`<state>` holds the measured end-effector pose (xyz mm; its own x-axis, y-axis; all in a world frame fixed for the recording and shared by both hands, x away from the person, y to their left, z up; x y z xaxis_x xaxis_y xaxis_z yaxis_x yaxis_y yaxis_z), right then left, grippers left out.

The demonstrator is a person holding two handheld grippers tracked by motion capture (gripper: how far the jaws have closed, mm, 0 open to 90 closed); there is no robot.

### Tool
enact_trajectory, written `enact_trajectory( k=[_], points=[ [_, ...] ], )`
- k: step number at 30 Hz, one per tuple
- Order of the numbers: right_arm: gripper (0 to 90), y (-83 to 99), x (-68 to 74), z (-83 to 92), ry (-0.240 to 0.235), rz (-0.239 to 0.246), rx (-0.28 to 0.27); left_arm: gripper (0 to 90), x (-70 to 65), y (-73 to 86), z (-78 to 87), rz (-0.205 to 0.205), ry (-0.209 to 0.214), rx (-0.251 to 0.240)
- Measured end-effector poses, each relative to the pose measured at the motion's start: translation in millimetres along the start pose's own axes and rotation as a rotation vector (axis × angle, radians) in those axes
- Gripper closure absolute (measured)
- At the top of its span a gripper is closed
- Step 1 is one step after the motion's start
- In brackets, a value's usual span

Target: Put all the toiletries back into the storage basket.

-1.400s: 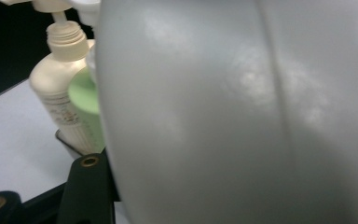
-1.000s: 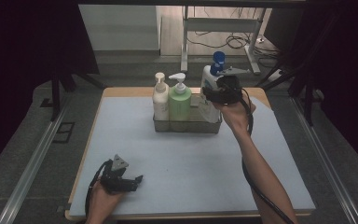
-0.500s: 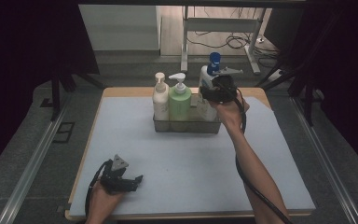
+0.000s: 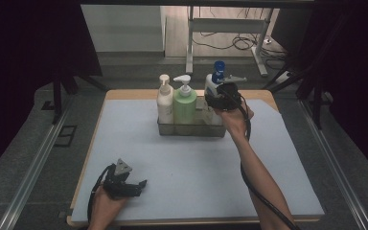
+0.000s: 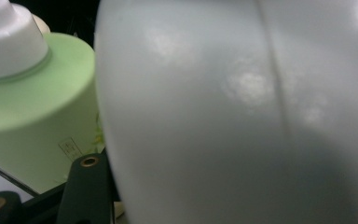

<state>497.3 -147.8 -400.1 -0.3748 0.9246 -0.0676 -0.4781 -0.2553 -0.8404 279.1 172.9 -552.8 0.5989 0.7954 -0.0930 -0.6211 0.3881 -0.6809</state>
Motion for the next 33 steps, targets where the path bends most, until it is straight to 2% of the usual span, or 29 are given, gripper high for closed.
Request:
enact_trajectory(
  k=[17,25,33],
  points=[
    [40.7,20.3,2.0,-10.5,-0.004,0.002,0.023,12.2,0.1,0.0,0.0,-0.002,0.0,0.0],
    [40.3,29.6,2.1,-15.1,-0.016,-0.018,0.044,12.2,-0.1,-0.1,-0.1,0.0,0.001,-0.001],
    [39.0,31.0,-0.1,-14.9,-0.024,-0.026,0.033,12.2,-0.2,0.0,-0.1,-0.001,0.0,-0.001]
  ],
)
Point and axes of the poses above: each handheld gripper's, and its own axes: z roughly backward along the jaws, y roughly out of its underside, x roughly to its left, the point moved 4 cm from there along -z, roughly forward along the jaws, and after that the axes turned 4 degrees about y, right-handed, at the moved point
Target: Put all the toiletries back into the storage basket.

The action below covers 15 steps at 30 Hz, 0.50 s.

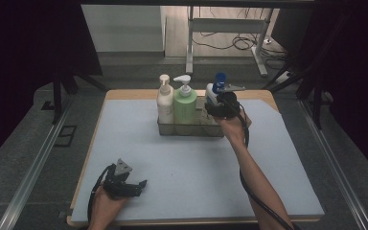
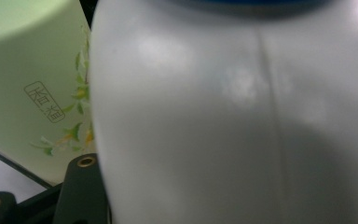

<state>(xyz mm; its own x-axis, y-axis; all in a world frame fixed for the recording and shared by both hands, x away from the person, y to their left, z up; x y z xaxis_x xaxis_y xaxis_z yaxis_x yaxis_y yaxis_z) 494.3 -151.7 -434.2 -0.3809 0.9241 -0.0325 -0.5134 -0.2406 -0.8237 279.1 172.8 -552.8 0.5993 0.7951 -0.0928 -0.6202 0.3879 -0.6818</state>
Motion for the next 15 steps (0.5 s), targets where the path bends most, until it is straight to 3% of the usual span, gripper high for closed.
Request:
enact_trajectory(
  k=[15],
  points=[
    [35.4,4.2,-2.2,2.2,-0.042,-0.014,0.013,12.1,0.0,0.0,0.1,-0.001,-0.001,0.001]
  ],
)
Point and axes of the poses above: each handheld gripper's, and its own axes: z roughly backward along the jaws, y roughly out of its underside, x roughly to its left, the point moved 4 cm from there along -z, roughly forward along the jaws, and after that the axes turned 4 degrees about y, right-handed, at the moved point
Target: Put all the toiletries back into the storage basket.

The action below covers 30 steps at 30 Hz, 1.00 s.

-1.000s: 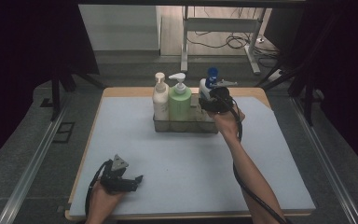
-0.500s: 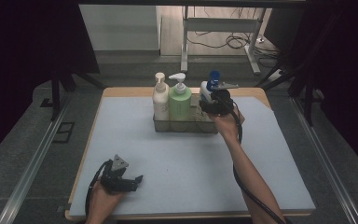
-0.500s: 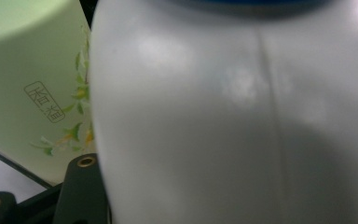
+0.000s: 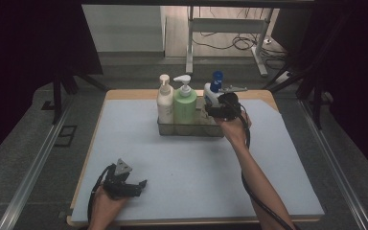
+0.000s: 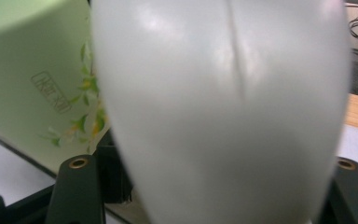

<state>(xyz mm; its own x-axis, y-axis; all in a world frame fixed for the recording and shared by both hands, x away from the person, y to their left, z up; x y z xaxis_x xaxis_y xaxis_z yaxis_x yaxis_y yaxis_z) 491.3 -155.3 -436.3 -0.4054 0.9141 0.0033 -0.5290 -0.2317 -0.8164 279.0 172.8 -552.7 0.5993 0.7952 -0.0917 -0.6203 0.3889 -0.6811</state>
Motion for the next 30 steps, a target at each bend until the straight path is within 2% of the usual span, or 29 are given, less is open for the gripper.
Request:
enact_trajectory(
  k=[7,11,16,30],
  points=[
    [35.2,5.6,0.3,12.7,-0.009,0.034,-0.004,12.2,-0.1,0.0,-0.1,0.0,-0.001,-0.001],
    [36.7,10.0,-2.1,21.3,-0.027,0.029,-0.007,12.2,-0.1,0.0,0.0,0.0,-0.001,0.0],
    [39.6,15.2,-3.3,30.9,-0.034,0.045,-0.013,12.2,-0.1,0.0,-0.1,0.0,-0.002,0.0],
    [60.1,28.5,-10.1,53.9,-0.055,0.075,-0.003,12.2,-0.1,0.0,-0.1,0.0,-0.001,-0.001]
  ],
)
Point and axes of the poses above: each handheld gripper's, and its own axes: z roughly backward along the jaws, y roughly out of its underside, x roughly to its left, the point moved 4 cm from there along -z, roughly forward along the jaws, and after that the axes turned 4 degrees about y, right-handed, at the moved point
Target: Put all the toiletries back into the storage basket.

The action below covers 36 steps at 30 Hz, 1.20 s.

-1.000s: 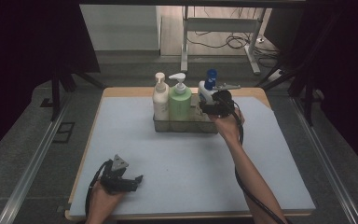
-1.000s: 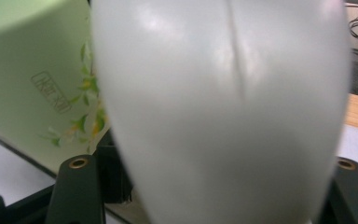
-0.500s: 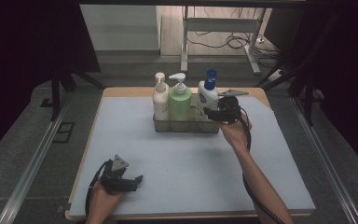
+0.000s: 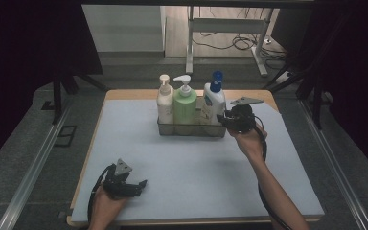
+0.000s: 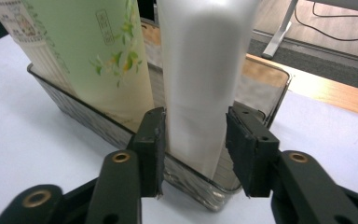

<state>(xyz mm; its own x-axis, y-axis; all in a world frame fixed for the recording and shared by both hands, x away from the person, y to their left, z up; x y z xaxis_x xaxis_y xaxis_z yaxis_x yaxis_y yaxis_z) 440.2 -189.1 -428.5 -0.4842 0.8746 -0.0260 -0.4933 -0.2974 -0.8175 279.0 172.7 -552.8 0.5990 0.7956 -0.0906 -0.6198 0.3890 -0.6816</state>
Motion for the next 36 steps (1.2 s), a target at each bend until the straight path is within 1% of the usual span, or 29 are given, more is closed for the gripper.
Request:
enact_trajectory(
  k=[4,7,11,13,18,21,24,26,29,34,36],
  points=[
    [66.9,4.0,-4.8,2.2,0.009,-0.002,0.013,12.2,-0.1,0.0,0.0,0.0,-0.001,0.0],
    [74.9,6.2,-11.4,3.7,0.028,-0.026,0.013,12.2,-0.1,0.0,0.0,0.0,-0.001,0.0],
    [85.4,6.8,-20.0,1.4,0.029,-0.049,0.029,12.2,0.0,0.0,0.0,0.0,0.0,0.0],
    [89.2,6.0,-23.3,-0.3,0.029,-0.059,0.025,12.2,0.0,0.0,0.0,0.0,-0.001,0.0],
    [89.4,4.0,-30.9,-11.2,0.056,-0.061,0.036,12.2,0.0,0.0,0.0,0.0,0.0,0.0],
    [89.3,2.7,-34.5,-19.2,0.078,-0.055,0.041,12.2,0.0,0.0,0.1,0.0,0.0,0.0],
    [89.4,1.3,-37.0,-24.4,0.082,-0.061,0.045,12.2,-0.1,0.1,0.1,0.001,-0.001,0.0],
    [89.4,-0.4,-39.2,-29.2,0.084,-0.059,0.046,12.2,-0.1,0.0,0.0,0.001,-0.001,0.0],
    [89.3,-2.3,-40.4,-35.2,0.065,-0.087,0.04,12.2,0.0,0.0,0.0,0.0,0.0,0.0],
    [89.3,-2.2,-40.2,-47.1,0.066,-0.1,0.043,12.2,0.0,0.0,0.1,0.0,-0.001,0.0],
    [89.3,-2.0,-39.9,-51.8,0.058,-0.118,0.043,12.2,-0.1,0.0,0.0,0.001,0.0,0.0]
  ],
)
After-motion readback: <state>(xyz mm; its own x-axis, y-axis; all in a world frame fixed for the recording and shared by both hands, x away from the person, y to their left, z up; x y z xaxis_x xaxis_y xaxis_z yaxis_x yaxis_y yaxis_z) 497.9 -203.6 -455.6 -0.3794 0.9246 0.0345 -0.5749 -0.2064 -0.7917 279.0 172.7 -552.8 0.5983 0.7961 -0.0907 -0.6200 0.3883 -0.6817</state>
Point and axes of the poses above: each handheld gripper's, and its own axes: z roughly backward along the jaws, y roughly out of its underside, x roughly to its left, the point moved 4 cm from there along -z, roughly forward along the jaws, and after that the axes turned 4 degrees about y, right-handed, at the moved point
